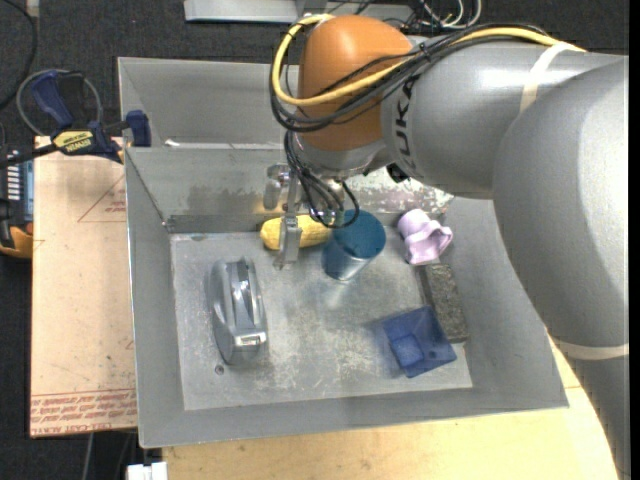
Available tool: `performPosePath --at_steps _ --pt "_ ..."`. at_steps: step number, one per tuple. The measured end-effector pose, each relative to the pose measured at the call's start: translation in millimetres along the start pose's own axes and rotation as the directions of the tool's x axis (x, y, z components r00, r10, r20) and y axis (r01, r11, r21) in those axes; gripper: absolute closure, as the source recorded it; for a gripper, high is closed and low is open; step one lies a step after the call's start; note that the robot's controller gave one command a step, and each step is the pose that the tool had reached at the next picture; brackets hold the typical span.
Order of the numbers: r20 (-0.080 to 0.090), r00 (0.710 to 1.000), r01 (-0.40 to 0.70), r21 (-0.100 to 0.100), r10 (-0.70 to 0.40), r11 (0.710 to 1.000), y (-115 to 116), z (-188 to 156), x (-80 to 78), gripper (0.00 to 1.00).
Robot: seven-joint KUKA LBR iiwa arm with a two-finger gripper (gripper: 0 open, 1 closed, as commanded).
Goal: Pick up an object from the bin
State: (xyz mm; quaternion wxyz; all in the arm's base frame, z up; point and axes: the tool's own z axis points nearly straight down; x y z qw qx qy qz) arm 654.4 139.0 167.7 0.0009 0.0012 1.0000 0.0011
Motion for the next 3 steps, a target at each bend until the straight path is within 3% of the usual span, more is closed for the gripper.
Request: performPosePath --at_steps 1,3 --pt "0.000 1.000 0.000 0.000 0.000 1.000 0.0 0.0 0.0 0.00" --pt "0.001 1.000 -0.006 -0.002 0.006 1.000 -4.0 -20.1 17.0 0.00"
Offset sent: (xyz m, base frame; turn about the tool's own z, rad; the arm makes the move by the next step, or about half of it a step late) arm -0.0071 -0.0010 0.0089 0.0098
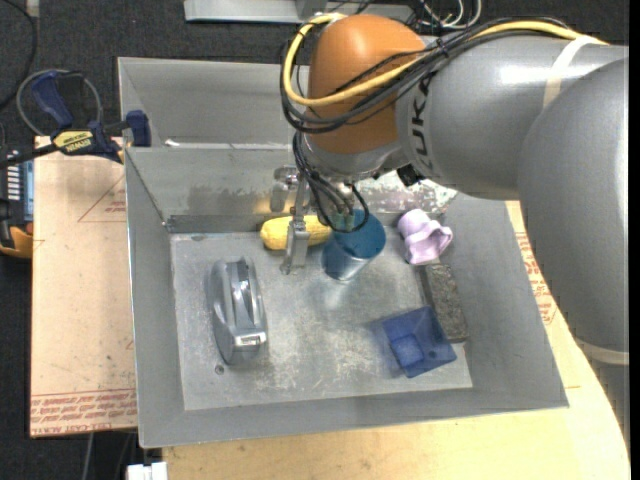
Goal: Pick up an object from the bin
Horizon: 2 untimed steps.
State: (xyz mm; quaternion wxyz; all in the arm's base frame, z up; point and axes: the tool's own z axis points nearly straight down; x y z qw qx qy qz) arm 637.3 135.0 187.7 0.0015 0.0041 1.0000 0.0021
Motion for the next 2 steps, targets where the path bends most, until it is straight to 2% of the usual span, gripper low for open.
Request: performPosePath --at_steps 1,2 --pt "0.003 1.000 -0.006 -0.001 0.006 1.000 -8.7 -3.9 -7.3 0.00" --pt "-0.008 1.000 0.007 0.000 -0.007 1.000 -9.8 -45.1 17.3 0.00"
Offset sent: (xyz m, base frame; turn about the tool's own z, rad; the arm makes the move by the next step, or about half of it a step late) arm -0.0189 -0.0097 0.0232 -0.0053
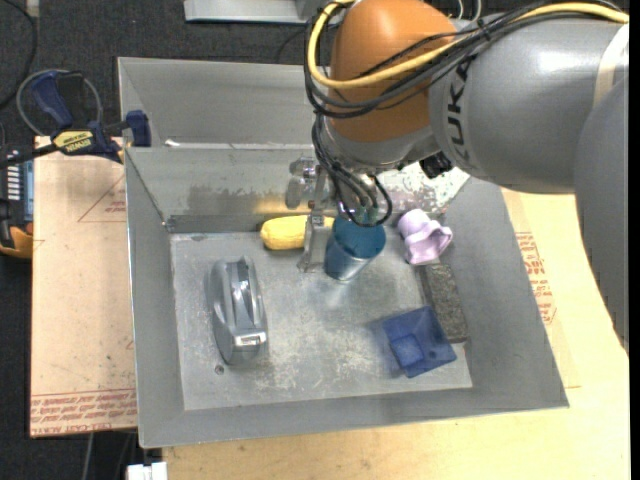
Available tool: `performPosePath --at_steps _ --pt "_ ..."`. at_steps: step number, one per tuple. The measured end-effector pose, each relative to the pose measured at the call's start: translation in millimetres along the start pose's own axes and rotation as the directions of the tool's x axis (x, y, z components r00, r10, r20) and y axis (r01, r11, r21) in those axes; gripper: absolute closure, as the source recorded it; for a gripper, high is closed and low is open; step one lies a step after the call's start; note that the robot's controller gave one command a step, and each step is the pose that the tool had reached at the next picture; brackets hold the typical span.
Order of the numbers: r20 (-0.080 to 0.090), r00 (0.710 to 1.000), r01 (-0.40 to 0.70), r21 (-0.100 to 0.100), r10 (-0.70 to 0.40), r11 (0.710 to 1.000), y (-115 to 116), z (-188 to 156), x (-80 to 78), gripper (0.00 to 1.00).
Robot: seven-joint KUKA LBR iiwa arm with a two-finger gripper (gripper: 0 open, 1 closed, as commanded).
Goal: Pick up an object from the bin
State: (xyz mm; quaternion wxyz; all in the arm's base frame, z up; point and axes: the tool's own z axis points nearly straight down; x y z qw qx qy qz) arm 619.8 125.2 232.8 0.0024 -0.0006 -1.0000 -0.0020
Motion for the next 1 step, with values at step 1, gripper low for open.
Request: performPosePath --at_steps 1 --pt "0.013 1.000 0.010 -0.002 -0.010 1.000 -0.2 -100.2 -12.3 0.00"
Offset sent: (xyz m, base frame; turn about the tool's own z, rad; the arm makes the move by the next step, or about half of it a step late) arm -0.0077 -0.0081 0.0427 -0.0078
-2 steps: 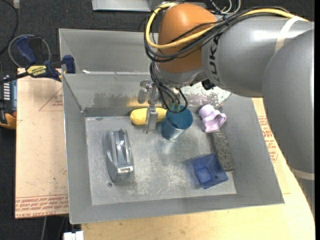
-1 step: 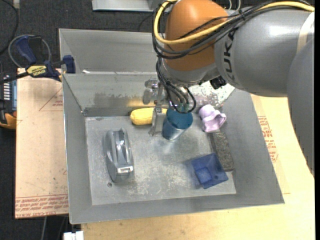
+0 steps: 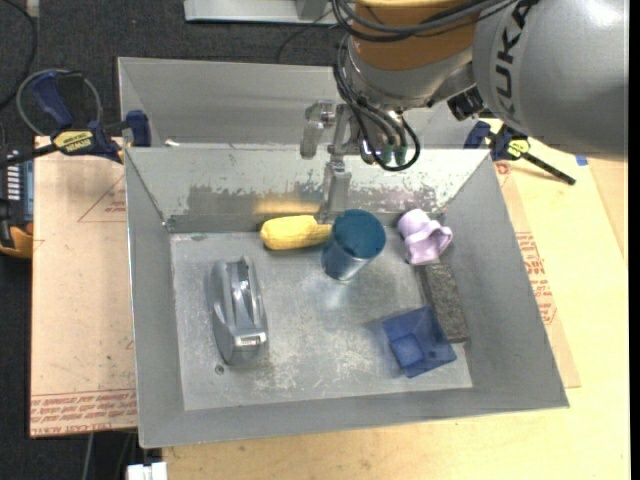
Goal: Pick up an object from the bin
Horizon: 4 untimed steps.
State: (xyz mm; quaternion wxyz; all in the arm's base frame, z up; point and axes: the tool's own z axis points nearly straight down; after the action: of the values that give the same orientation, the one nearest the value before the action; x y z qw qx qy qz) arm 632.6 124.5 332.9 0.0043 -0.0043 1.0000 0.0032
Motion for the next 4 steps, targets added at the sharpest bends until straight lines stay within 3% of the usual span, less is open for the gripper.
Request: performPosePath --at_steps 1,2,3,4 --pt "-0.007 1.000 -0.003 0.001 0.003 1.000 -7.1 59.0 21.3 0.00" --pt "0.012 0.964 -0.265 -0.007 0.265 0.964 4.1 23.3 6.2 0.00" --pt "0.007 0.986 -0.167 -0.004 0.167 0.986 -1.0 61.7 13.3 0.00" --pt "0.018 0.977 -0.213 -0.009 0.213 0.977 0.9 38.6 5.3 0.00"
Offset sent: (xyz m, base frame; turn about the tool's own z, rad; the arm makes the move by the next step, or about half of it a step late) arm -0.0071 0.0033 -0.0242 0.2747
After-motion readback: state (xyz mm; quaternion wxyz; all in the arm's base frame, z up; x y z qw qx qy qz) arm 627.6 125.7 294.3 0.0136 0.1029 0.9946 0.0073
